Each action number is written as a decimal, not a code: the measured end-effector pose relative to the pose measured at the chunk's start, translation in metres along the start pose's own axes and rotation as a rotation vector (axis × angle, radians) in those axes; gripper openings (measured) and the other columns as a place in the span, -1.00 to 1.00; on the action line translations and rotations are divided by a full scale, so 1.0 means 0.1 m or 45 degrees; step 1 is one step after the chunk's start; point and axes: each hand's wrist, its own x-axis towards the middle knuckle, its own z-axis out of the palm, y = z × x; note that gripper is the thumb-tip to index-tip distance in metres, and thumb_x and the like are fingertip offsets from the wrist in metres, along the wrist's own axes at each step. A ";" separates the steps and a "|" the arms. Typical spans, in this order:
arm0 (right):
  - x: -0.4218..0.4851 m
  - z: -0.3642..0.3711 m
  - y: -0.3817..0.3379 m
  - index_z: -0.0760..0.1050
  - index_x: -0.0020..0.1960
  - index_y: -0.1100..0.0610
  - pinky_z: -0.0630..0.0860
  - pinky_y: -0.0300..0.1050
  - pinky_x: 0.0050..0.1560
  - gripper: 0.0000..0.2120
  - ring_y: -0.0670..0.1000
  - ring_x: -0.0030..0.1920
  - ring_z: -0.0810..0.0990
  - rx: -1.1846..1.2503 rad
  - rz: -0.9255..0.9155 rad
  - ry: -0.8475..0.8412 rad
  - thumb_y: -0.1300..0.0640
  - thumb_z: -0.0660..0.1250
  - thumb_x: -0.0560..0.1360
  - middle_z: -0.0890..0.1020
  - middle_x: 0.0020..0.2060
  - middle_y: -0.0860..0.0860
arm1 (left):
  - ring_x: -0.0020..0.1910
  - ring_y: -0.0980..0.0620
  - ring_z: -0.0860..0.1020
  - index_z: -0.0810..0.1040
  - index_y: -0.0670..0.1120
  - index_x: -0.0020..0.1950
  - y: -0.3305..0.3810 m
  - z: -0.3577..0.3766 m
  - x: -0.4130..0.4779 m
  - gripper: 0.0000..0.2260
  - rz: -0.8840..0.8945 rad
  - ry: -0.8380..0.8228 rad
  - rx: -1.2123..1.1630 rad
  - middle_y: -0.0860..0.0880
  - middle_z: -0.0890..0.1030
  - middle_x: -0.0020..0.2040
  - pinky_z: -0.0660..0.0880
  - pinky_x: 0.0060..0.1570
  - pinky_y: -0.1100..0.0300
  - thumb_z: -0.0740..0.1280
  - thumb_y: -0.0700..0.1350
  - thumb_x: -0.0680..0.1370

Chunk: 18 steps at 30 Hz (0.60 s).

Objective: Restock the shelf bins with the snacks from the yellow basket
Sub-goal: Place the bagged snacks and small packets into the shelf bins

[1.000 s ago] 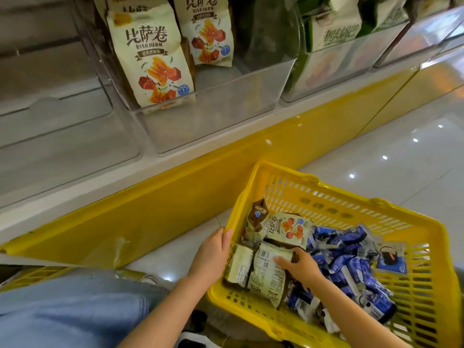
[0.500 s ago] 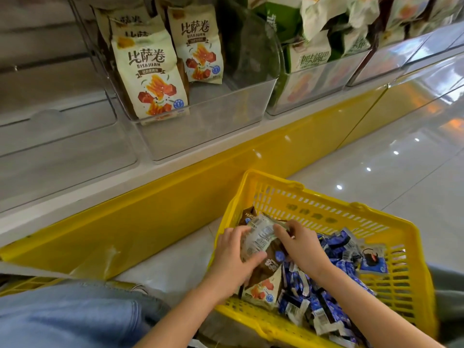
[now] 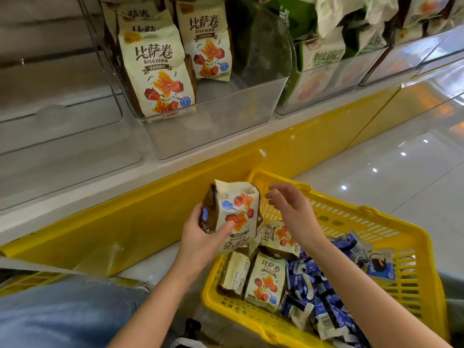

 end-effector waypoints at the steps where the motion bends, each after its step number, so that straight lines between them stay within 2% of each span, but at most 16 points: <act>1: 0.05 0.02 0.14 0.45 0.09 0.00 0.42 -0.37 -0.09 -0.88 -0.13 0.02 0.56 -0.032 0.030 0.086 0.06 0.20 0.58 0.59 -0.06 -0.14 | -0.07 0.17 0.63 0.50 0.11 0.04 0.03 -0.04 0.02 -0.63 -0.004 -0.003 -0.057 0.12 0.67 -0.06 0.55 -0.26 0.31 0.50 -0.11 0.30; 3: 0.13 0.11 0.48 0.42 0.18 0.08 0.44 -0.32 -0.11 -0.81 -0.05 0.05 0.55 -0.212 0.128 0.096 0.09 0.21 0.58 0.56 -0.03 -0.10 | -0.04 0.13 0.64 0.51 0.18 0.02 0.07 -0.09 0.05 -0.62 -0.006 -0.011 -0.125 0.13 0.66 -0.03 0.56 -0.25 0.29 0.49 -0.03 0.26; 5: 0.18 0.26 0.81 0.33 0.30 0.15 0.44 -0.20 -0.01 -0.66 0.00 0.12 0.52 -0.372 0.300 -0.030 0.07 0.23 0.57 0.53 0.13 0.02 | -0.02 0.11 0.63 0.54 0.27 -0.03 0.08 -0.11 0.08 -0.64 -0.009 -0.009 -0.148 0.12 0.66 -0.01 0.56 -0.23 0.28 0.49 0.01 0.24; 7: 0.22 0.46 1.04 0.20 0.38 0.18 0.37 -0.15 0.09 -0.50 0.07 0.23 0.46 -0.359 0.485 -0.164 0.01 0.27 0.54 0.45 0.27 0.09 | -0.01 0.11 0.63 0.54 0.32 -0.06 0.07 -0.12 0.11 -0.65 -0.026 0.003 -0.146 0.12 0.66 0.00 0.57 -0.23 0.25 0.50 0.05 0.22; 9: 0.26 0.65 1.20 0.18 0.40 0.20 0.37 -0.14 0.10 -0.42 0.12 0.26 0.44 -0.267 0.608 -0.214 -0.02 0.31 0.51 0.44 0.27 0.12 | 0.01 0.08 0.63 0.55 0.30 -0.04 0.03 -0.13 0.12 -0.64 -0.045 0.002 -0.135 0.09 0.66 0.02 0.58 -0.21 0.22 0.51 0.05 0.23; 12: 0.31 0.80 1.37 0.30 0.28 0.24 0.42 -0.11 -0.07 -0.45 0.13 0.06 0.53 -0.358 0.656 -0.156 -0.07 0.35 0.47 0.51 0.08 0.15 | 0.03 0.04 0.63 0.55 0.27 -0.01 -0.01 -0.14 0.14 -0.65 -0.059 -0.002 -0.128 0.05 0.65 0.04 0.58 -0.18 0.17 0.51 0.01 0.26; 15: 0.33 0.79 1.46 0.31 0.28 0.21 0.50 -0.01 0.01 -0.49 0.16 0.11 0.53 -0.326 0.691 -0.084 0.04 0.40 0.45 0.52 0.12 0.13 | 0.04 0.04 0.62 0.56 0.25 -0.01 -0.04 -0.15 0.17 -0.66 -0.069 0.009 -0.122 0.05 0.65 0.04 0.59 -0.18 0.16 0.50 -0.01 0.28; 18: 0.33 0.67 1.53 0.35 0.28 0.23 0.46 -0.10 -0.16 -0.61 0.10 -0.05 0.54 -0.372 0.707 -0.073 0.16 0.33 0.50 0.56 0.08 0.15 | 0.03 0.06 0.63 0.56 0.26 -0.04 -0.06 -0.15 0.19 -0.67 -0.095 0.027 -0.129 0.07 0.66 0.02 0.58 -0.19 0.19 0.50 0.04 0.24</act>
